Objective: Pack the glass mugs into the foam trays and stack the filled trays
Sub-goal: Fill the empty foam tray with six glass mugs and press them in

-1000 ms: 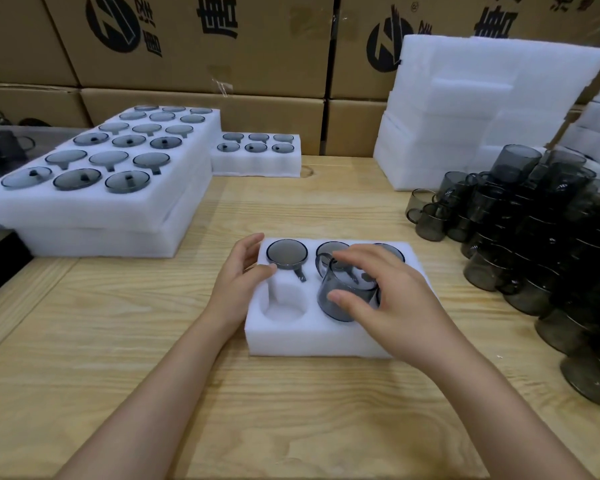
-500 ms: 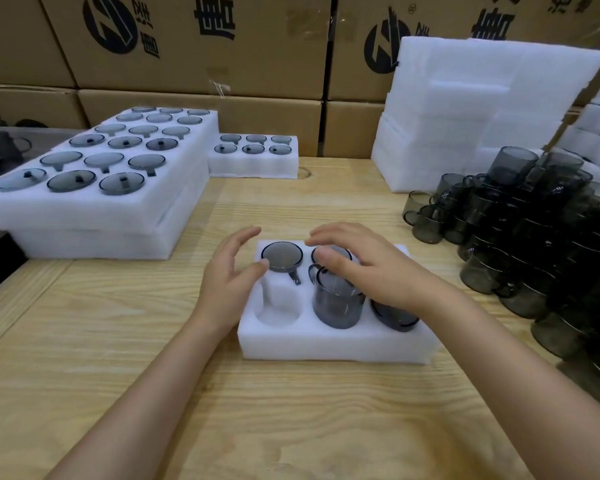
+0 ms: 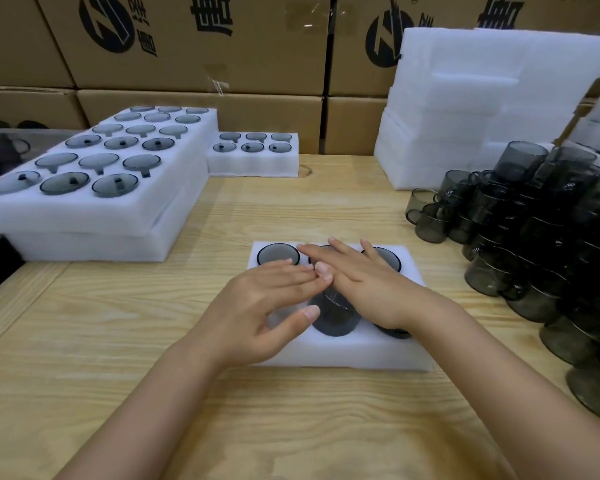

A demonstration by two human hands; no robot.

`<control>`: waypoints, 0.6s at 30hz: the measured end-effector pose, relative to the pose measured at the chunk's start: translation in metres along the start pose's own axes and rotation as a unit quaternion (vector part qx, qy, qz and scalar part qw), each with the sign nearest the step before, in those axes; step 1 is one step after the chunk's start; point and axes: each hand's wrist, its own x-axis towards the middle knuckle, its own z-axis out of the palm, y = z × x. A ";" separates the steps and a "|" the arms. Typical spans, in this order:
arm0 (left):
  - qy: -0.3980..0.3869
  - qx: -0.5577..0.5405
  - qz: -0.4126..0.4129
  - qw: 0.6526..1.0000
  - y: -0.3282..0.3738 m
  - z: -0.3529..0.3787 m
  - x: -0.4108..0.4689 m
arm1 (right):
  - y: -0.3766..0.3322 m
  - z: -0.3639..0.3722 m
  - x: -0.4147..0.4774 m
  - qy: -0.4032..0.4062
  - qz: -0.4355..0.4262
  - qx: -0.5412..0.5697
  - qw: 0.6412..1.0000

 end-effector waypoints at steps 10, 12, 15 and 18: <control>0.070 -0.028 0.017 0.997 -0.002 0.002 -0.005 | -0.014 -0.004 0.004 -0.031 0.022 -0.114 0.993; 0.074 -0.015 0.019 0.997 -0.001 0.002 -0.007 | -0.014 -0.001 0.003 -0.030 0.019 -0.145 0.989; 0.062 -0.003 0.006 0.998 -0.001 0.003 -0.008 | -0.014 0.005 -0.001 -0.026 0.022 -0.142 0.989; 0.055 0.010 -0.003 0.998 -0.002 0.006 -0.008 | -0.012 0.007 -0.001 -0.014 0.023 -0.157 0.987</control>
